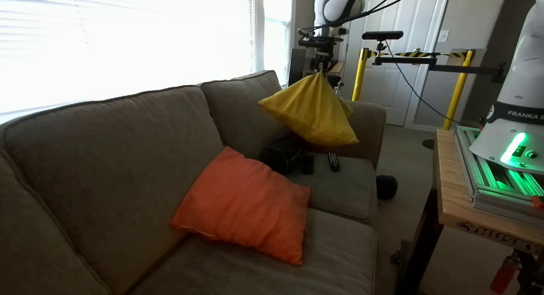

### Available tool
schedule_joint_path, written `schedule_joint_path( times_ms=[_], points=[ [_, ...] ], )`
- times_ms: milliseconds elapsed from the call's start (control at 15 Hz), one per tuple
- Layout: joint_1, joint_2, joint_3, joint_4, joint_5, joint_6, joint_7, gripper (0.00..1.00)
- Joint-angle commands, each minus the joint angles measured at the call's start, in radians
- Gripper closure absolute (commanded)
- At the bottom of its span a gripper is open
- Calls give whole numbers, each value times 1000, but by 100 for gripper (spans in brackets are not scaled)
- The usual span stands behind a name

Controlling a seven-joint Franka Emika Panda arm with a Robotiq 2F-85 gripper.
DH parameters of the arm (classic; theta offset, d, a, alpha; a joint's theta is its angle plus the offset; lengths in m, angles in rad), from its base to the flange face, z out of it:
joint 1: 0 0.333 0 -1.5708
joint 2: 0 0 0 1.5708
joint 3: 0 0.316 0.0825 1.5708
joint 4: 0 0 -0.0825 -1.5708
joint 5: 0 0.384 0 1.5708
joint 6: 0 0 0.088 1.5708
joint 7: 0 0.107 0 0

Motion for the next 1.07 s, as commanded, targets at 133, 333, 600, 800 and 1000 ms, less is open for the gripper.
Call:
schedule_joint_path(
  times_ms=[133,333,600,800,1000],
  points=[
    [-24,46,-76,125,33,26,151,99],
    [-37,104,-94,233,52,25,239,99],
    [-41,219,-106,388,68,44,396,99],
    [-43,332,-117,525,74,47,524,99],
    [-53,443,-132,673,75,20,622,99]
  ],
)
